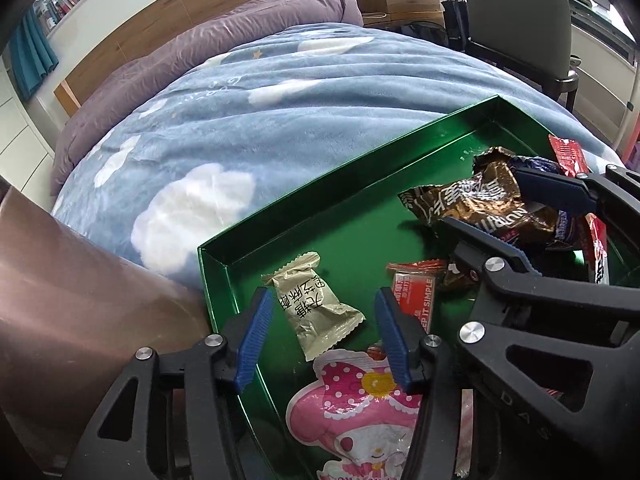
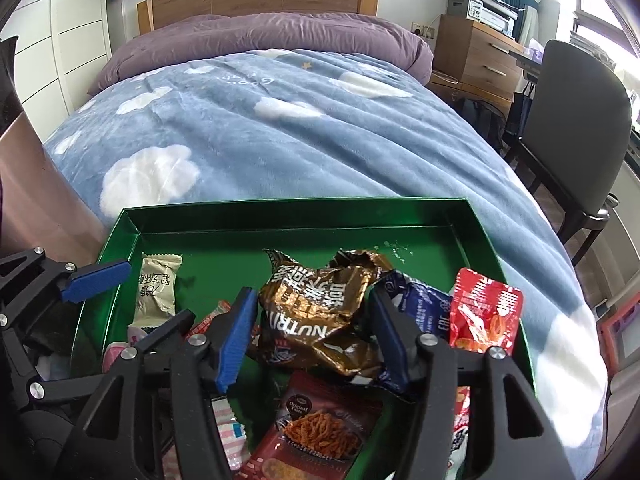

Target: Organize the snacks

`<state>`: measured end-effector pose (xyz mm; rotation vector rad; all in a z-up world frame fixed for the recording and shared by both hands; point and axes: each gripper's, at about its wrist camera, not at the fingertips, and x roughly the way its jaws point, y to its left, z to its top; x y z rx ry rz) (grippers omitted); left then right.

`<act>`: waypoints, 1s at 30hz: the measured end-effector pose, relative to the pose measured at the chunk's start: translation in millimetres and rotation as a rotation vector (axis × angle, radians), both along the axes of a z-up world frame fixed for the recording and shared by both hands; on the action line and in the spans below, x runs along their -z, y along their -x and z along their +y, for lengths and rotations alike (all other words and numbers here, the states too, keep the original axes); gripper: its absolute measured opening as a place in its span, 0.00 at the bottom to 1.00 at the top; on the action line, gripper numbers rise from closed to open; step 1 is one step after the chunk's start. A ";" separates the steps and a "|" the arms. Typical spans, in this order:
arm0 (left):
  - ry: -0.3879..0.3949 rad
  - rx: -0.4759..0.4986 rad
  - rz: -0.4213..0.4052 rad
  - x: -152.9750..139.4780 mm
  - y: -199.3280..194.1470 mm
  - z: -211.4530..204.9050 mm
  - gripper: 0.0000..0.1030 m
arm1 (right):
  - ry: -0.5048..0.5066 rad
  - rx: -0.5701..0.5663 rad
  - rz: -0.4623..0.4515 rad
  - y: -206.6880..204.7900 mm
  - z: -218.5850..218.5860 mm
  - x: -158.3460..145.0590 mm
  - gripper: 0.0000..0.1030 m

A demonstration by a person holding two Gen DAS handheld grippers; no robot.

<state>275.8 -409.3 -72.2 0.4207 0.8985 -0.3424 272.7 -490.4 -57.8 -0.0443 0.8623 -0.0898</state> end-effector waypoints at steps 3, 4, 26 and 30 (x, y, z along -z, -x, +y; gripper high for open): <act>0.001 0.011 -0.005 -5.6 4.4 0.6 0.52 | -0.001 0.012 -0.007 5.2 -1.3 -6.7 0.91; -0.003 0.014 -0.012 -7.7 6.4 0.6 0.53 | -0.005 0.015 -0.010 6.8 -2.1 -9.0 0.91; 0.159 0.109 -0.016 -87.9 125.4 71.6 0.67 | 0.013 0.087 -0.070 135.5 23.7 -90.8 1.00; 0.176 0.079 -0.041 -101.8 149.0 106.2 0.67 | 0.008 0.081 -0.061 162.8 45.0 -96.9 1.00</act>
